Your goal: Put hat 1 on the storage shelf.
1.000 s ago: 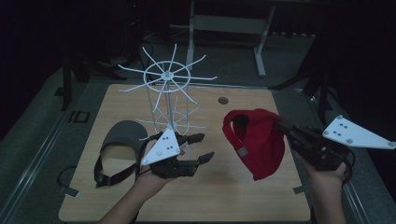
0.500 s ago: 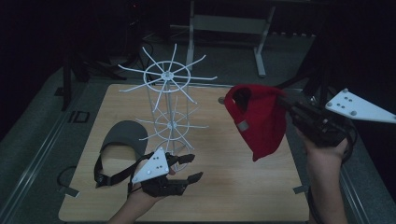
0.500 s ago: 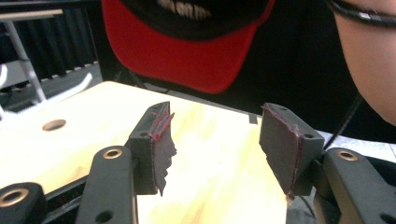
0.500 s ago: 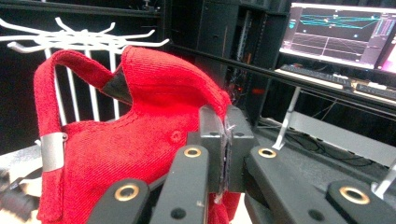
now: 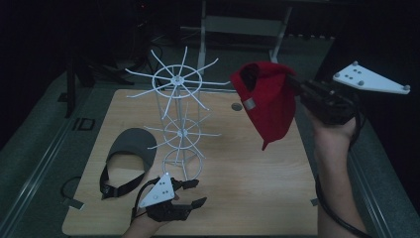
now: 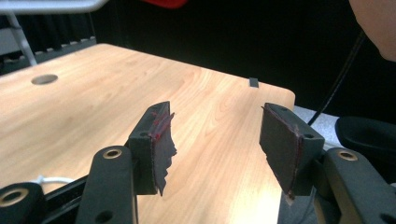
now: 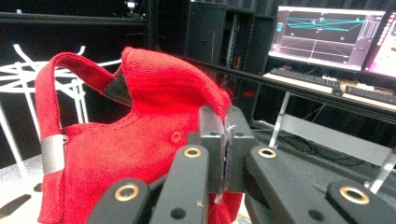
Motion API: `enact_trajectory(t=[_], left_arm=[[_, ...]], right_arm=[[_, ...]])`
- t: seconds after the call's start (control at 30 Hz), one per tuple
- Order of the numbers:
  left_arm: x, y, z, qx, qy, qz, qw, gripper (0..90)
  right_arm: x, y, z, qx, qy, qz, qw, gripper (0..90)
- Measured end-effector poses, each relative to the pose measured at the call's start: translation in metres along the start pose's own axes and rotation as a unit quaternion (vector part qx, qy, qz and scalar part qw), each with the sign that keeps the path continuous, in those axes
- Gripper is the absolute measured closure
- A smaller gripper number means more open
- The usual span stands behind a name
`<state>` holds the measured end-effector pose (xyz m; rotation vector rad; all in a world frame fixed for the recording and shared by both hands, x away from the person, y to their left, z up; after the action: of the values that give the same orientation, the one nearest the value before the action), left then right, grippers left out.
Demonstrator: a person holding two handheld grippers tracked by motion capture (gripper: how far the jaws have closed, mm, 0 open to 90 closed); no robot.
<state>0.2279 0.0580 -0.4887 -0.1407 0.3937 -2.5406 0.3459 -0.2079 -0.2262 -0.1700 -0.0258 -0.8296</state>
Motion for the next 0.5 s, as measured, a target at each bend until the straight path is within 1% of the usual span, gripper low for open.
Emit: enact_trajectory(t=[0.1,0.13,0.2,0.3,0.33,0.4,0.43,0.47,0.5], left_arm=[[-0.002,0.001,-0.005,0.002,-0.010,0.003,0.9999,44.6],[-0.003,0.001,-0.007,0.002,-0.007,0.006,1.0000,44.6],[-0.005,0.001,-0.009,0.001,-0.012,0.007,0.9999,44.6],[-0.006,0.002,-0.012,0.002,-0.014,0.011,0.9998,44.6],[-0.008,0.002,-0.014,-0.001,-0.015,0.012,0.9998,44.6],[-0.009,0.002,-0.016,-0.001,-0.018,0.014,0.9997,44.6],[-0.009,0.002,-0.017,-0.002,-0.019,0.014,0.9997,44.6],[-0.009,0.002,-0.018,-0.001,-0.019,0.015,0.9997,44.6],[-0.010,0.001,-0.019,-0.002,-0.021,0.016,0.9996,44.6]], right_arm=[[0.001,0.010,-0.001,-0.002,0.010,0.005,0.9999,88.7],[0.000,0.013,-0.002,-0.006,0.010,0.007,0.9999,88.6],[-0.002,0.018,-0.005,-0.013,0.006,0.009,0.9999,88.7],[-0.005,0.022,-0.009,-0.019,0.005,0.012,0.9997,88.6],[-0.006,0.025,-0.014,-0.027,0.002,0.015,0.9995,88.6],[-0.007,0.026,-0.016,-0.028,0.003,0.017,0.9995,88.6],[-0.008,0.029,-0.022,-0.033,0.002,0.019,0.9993,88.6],[-0.008,0.029,-0.022,-0.033,0.002,0.019,0.9993,88.6],[-0.009,0.029,-0.027,-0.036,0.006,0.023,0.9991,88.6]])
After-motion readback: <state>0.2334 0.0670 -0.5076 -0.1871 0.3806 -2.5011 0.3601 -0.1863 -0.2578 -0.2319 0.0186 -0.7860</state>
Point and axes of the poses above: each handheld gripper's, and its own axes: y roughly forward along the jaws, z roughly out of its top, x roughly to its right, the point moved 6 cm from there along y, roughly forward along the jaws, and after that the axes turned 6 degrees about z, right-handed, at the moved point
